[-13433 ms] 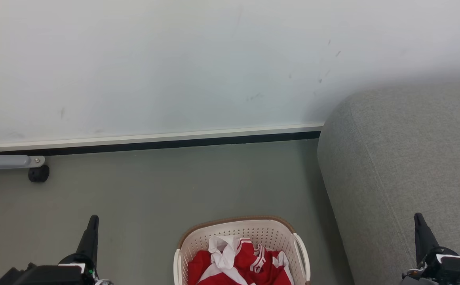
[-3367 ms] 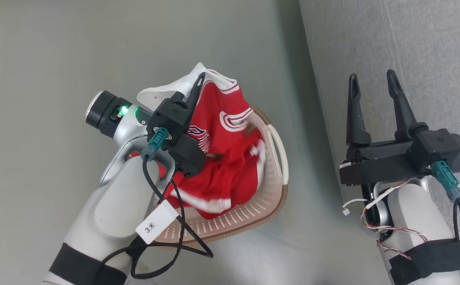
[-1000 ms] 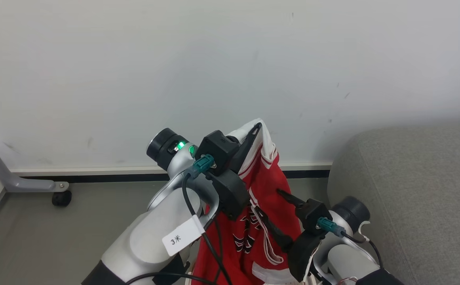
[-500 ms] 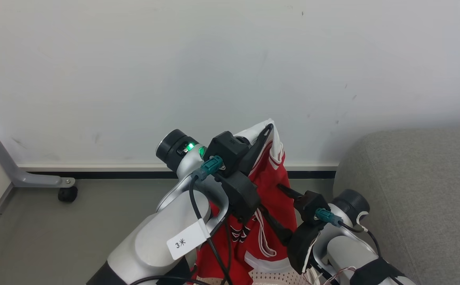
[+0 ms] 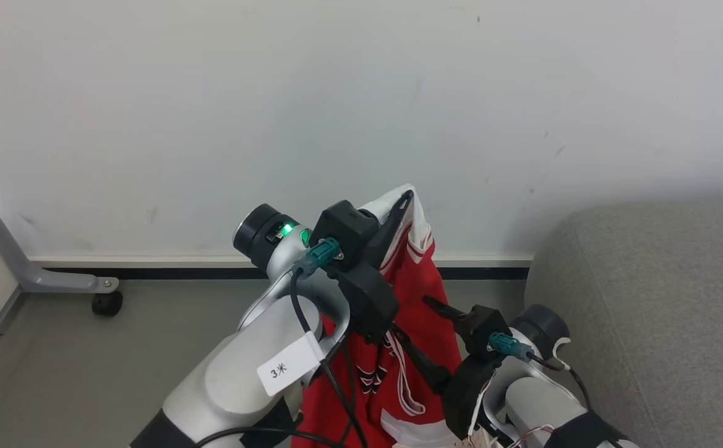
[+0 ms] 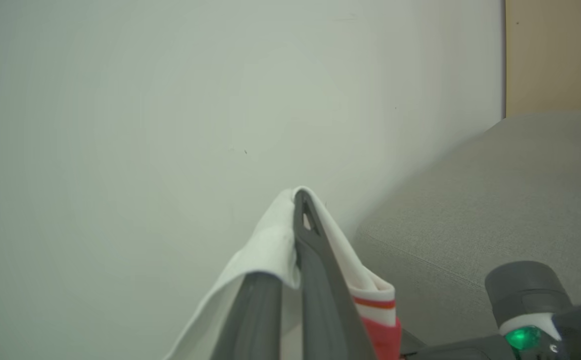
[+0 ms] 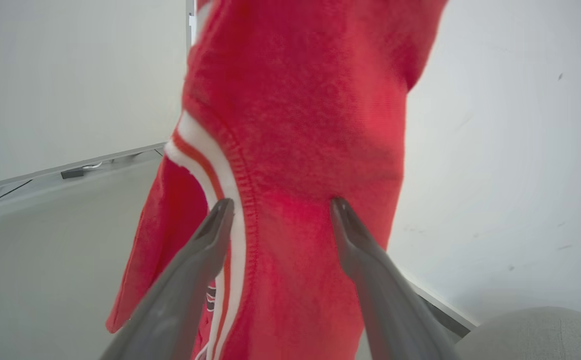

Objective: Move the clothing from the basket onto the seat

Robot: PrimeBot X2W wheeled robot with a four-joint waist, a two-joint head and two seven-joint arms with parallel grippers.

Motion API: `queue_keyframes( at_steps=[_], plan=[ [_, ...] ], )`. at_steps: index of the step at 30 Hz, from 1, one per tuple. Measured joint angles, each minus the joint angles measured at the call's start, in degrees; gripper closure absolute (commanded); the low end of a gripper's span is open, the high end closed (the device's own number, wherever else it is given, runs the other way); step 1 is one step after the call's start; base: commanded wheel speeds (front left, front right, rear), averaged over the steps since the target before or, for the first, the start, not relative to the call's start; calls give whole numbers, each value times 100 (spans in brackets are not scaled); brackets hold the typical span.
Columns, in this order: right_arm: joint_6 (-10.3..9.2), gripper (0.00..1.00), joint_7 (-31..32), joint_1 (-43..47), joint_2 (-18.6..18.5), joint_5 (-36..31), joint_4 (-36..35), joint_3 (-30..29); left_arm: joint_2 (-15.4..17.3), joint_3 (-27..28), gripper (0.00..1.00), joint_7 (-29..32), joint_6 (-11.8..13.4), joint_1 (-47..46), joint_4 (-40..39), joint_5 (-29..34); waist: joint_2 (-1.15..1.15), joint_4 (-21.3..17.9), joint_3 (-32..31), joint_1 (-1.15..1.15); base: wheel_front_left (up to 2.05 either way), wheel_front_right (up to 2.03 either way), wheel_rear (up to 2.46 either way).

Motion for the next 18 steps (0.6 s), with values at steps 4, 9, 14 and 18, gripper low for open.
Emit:
queue_keyframes(
  at_steps=[4, 9, 14, 18],
  plan=[
    [0, 0, 0, 147, 4, 141, -79, -101, 130, 101, 100, 0, 90, 16, 32, -10, 0, -80, 5, 0, 0, 0, 0],
    [-76, 0, 1, 498, 1, 225, -123, -415, 336, 197, 100, 0, 191, 169, 121, -58, 0, -231, 8, 0, 0, 0, 0],
    [-332, 0, 1, 967, -177, 353, -407, -742, 413, 270, 100, -7, 283, 287, 149, -147, 0, -401, 14, 0, 0, 0, 0],
    [-590, 0, 1, 1374, -481, 471, -680, -1071, 435, 314, 100, -8, 341, 378, 169, -153, 0, -524, 20, 0, 0, 0, 0]
  ],
)
